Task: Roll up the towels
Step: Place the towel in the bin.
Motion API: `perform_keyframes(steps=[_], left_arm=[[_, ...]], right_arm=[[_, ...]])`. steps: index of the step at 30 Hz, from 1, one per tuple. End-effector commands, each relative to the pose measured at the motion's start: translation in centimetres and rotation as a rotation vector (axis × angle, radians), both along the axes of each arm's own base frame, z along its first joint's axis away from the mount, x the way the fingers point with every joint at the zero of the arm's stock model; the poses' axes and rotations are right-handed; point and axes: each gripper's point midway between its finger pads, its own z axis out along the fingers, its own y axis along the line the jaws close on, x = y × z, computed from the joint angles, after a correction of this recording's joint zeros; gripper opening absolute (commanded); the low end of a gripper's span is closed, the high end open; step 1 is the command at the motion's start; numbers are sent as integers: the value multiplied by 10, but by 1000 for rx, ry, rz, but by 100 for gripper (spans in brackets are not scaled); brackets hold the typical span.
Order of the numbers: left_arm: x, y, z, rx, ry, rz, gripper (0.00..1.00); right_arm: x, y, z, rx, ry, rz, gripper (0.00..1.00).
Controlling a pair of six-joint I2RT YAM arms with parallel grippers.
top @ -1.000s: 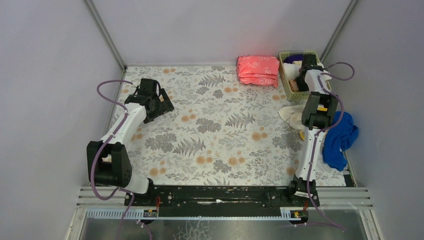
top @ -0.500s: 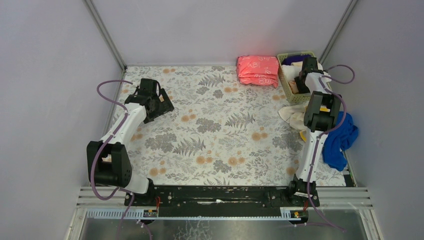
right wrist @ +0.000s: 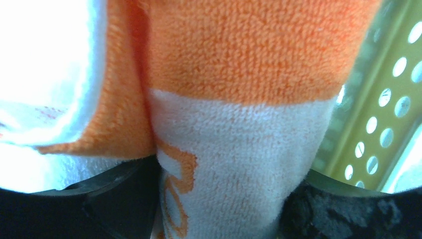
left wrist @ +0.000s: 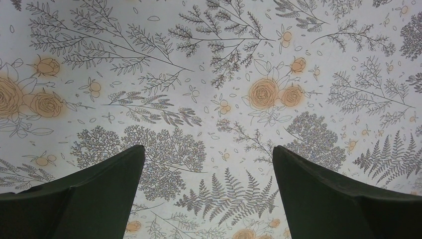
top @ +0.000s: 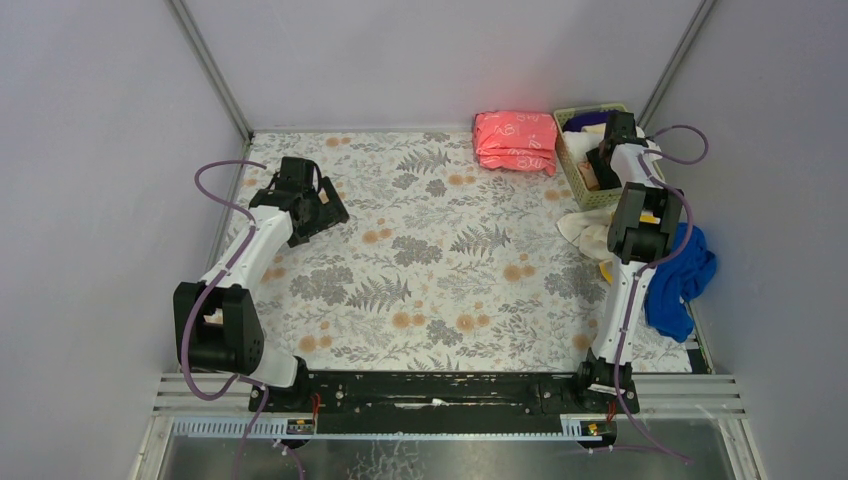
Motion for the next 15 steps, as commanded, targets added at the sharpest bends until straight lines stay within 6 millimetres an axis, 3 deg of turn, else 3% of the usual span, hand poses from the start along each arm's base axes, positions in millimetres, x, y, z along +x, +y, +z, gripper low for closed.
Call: perform_keyframes(steps=[1,8,15], left_arm=[[-1,1,-3,2,4,-13,100],[-1,1,-3,1,3,-13,100],[-1,1,-2,-1,3,-15,100]], right_arm=[[3,-4,53,-43,-73,23,79],[-6,-7,62,-60,-88,5,81],[-10,-11,90,-86,-113,-14,82]])
